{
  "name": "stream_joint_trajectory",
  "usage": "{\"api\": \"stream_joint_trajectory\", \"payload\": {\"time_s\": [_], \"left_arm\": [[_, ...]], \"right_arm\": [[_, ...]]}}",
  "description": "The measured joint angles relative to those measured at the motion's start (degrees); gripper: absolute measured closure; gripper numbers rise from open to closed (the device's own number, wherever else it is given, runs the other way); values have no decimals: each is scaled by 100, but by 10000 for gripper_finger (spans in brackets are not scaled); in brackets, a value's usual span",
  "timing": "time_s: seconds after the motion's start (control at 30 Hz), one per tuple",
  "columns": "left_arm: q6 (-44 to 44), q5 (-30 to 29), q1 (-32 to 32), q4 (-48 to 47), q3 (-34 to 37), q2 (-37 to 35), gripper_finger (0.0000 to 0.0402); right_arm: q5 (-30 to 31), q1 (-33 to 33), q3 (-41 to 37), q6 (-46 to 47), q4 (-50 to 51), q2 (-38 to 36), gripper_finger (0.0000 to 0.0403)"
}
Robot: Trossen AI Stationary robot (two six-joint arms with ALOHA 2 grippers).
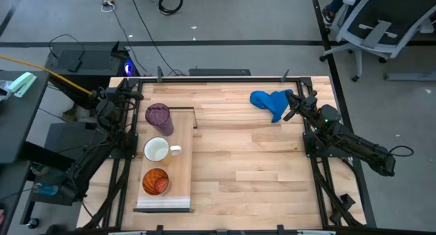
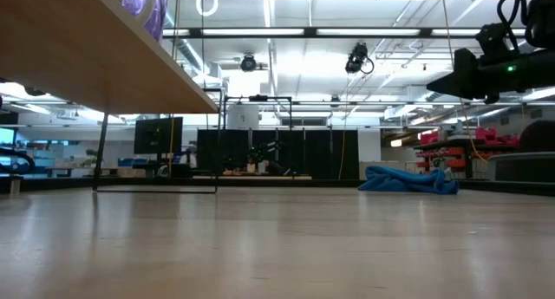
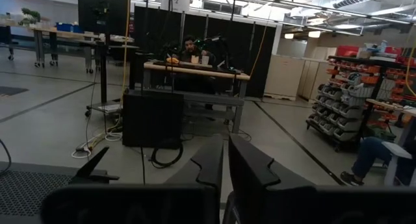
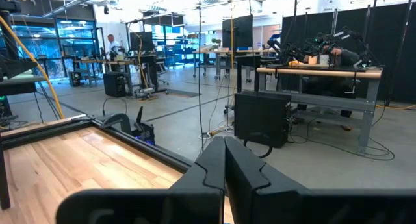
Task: Stack small to large cups/mugs on shelf
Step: Return to Home Position
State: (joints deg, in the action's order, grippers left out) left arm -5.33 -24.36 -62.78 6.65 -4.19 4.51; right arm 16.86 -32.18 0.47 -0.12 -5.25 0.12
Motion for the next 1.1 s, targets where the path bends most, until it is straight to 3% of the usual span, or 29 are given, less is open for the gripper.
{"api": "stream_joint_trajectory", "payload": {"time_s": [1.1], "left_arm": [[2,-1,1,1,-2,-2,368]], "right_arm": [[0,-1,0,1,0,0,393]]}}
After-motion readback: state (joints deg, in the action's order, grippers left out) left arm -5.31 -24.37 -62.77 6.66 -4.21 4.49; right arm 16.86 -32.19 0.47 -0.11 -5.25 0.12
